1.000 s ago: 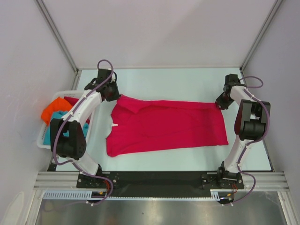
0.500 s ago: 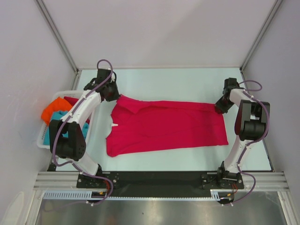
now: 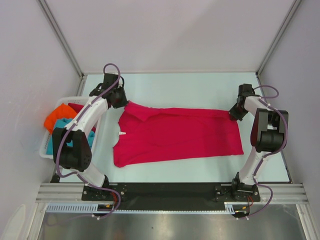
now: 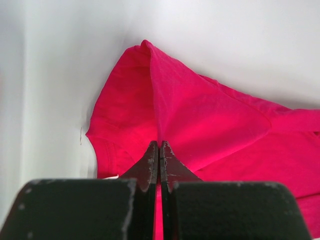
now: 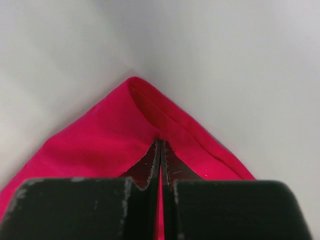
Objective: Fold and stack the t-shirts
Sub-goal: Grap the side of the flattened tshirt furthest away from the robot with both arms, then fold the other side of the tshirt into a rectangle
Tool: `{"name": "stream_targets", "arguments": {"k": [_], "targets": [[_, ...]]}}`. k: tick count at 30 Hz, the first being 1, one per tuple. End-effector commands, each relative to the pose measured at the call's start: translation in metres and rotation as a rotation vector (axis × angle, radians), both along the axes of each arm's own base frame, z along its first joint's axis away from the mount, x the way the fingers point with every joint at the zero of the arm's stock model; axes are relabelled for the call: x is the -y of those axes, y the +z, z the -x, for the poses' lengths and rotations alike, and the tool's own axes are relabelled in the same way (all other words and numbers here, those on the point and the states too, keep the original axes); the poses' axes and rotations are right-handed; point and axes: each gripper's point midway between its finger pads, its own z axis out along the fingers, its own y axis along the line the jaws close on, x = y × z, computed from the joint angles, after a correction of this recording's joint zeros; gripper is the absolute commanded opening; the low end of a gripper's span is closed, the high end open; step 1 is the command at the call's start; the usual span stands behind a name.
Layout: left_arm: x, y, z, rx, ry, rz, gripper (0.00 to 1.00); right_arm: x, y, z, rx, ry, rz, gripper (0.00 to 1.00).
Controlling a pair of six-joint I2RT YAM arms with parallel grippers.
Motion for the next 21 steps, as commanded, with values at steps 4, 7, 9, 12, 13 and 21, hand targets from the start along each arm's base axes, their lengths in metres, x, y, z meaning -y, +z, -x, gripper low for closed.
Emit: {"name": "stream_targets", "arguments": {"k": [4,7,9,12,13,21], "targets": [[0.001,0.026,-0.001,0.069,-0.003,0.002,0.00,-0.003,0.039,-0.009,0.109,0.046,0.032,0.00],[0.000,0.028,0.000,0.073,-0.001,-0.002,0.00,-0.002,0.045,-0.007,0.118,0.048,0.042,0.00],[-0.001,0.030,0.003,0.072,-0.003,-0.007,0.00,0.000,0.051,-0.005,0.125,0.045,0.054,0.00],[-0.004,0.037,0.008,0.079,0.002,-0.016,0.00,0.005,0.057,0.000,0.131,0.028,0.061,0.00],[-0.006,0.040,0.010,0.080,0.011,-0.021,0.00,0.007,0.057,0.003,0.128,0.019,0.062,0.00],[-0.013,0.054,0.041,0.059,0.042,-0.008,0.00,0.027,0.077,0.024,0.170,-0.055,0.078,0.00]]}}
